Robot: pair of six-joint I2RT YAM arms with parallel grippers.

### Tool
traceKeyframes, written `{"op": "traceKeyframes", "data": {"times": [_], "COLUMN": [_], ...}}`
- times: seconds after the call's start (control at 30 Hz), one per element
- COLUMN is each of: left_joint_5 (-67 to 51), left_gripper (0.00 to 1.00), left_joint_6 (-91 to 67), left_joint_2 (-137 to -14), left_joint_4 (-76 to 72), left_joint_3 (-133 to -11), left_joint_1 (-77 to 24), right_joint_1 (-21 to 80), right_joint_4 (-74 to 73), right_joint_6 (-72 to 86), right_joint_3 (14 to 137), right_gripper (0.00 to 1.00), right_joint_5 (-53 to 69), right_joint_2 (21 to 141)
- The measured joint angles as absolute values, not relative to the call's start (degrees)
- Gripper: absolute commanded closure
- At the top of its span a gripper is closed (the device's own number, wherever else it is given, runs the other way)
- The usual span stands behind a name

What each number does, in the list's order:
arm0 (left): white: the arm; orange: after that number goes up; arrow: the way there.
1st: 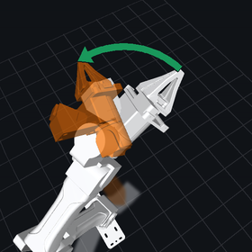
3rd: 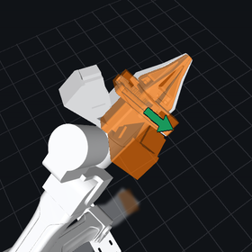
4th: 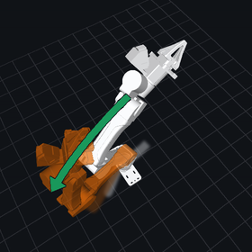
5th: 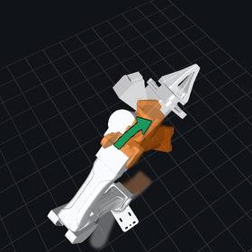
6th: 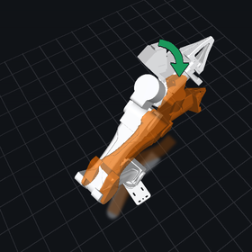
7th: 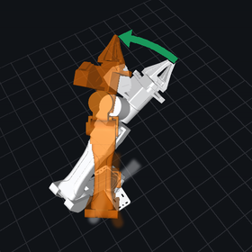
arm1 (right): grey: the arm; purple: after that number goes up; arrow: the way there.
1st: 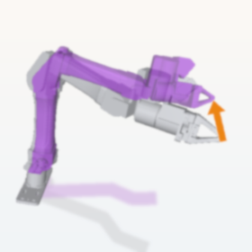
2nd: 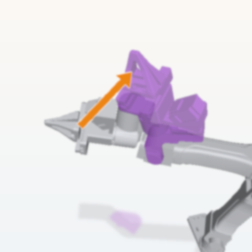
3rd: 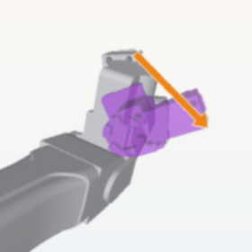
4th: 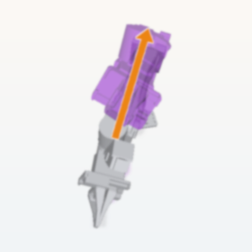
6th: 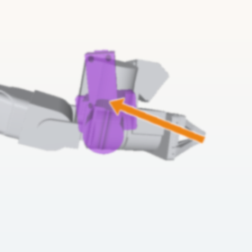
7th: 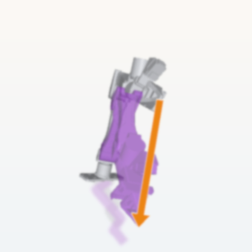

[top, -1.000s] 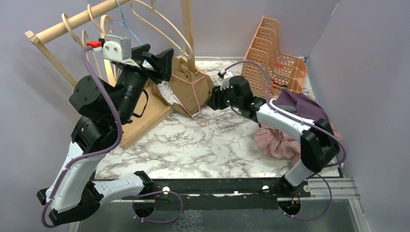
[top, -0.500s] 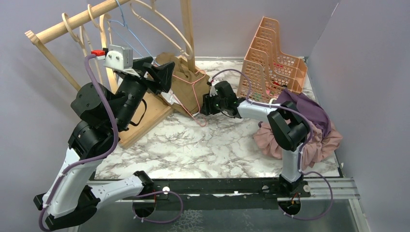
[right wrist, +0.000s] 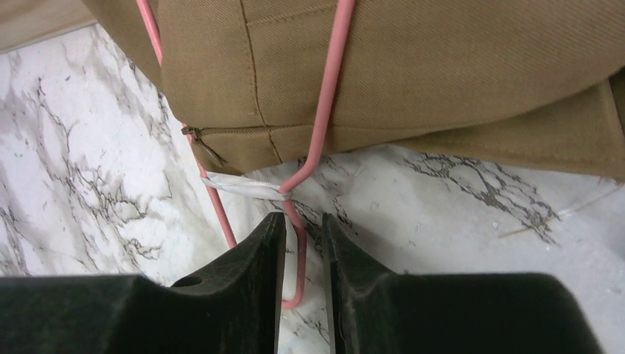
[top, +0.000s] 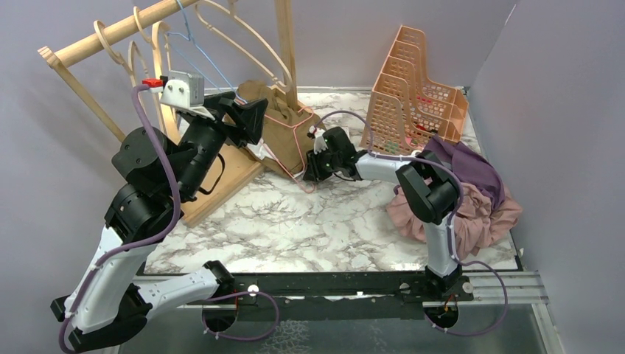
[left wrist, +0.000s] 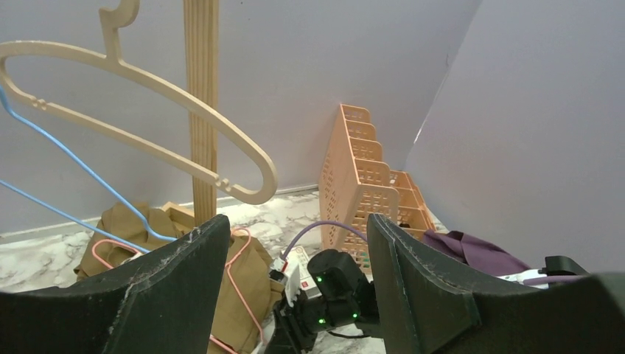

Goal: Place the skirt on the hanger
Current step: Pick up the hanger at the center of the board.

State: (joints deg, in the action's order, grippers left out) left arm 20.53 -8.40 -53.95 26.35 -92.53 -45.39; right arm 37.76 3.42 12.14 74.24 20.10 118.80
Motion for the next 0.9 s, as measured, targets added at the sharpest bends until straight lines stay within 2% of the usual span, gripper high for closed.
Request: {"op": "traceKeyframes", "data": {"times": [0.17,0.23,0.5,0.9], "left_joint_5": [20.5,20.5,20.4,20.4], "left_gripper": [0.29,0.29,0.29,0.29], "left_joint_6": [-9.0,-9.1,-9.9,-10.8], "left_joint_2": [-53.4,-53.3,-52.9,-52.2], "left_joint_4": [26.5,26.7,27.2,27.4], "left_joint_3": [-91.7,-91.4,-90.7,-89.8], "left_joint_1": [-45.4,-45.4,-45.4,-45.4], "right_joint_1": [37.8,37.8,37.8,37.8], "right_joint_4": [2.8,2.8,0.8,-6.3], "right_joint_6": [10.6,10.2,9.9,7.6], "right_joint_3": [76.1,76.4,76.4,77.3], "right_gripper": [0.95,0.99,0.99,0.99], "right_joint_5": [21.6,22.0,21.5,17.0], "right_joint_2": [119.9,120.0,117.7,100.0]}}
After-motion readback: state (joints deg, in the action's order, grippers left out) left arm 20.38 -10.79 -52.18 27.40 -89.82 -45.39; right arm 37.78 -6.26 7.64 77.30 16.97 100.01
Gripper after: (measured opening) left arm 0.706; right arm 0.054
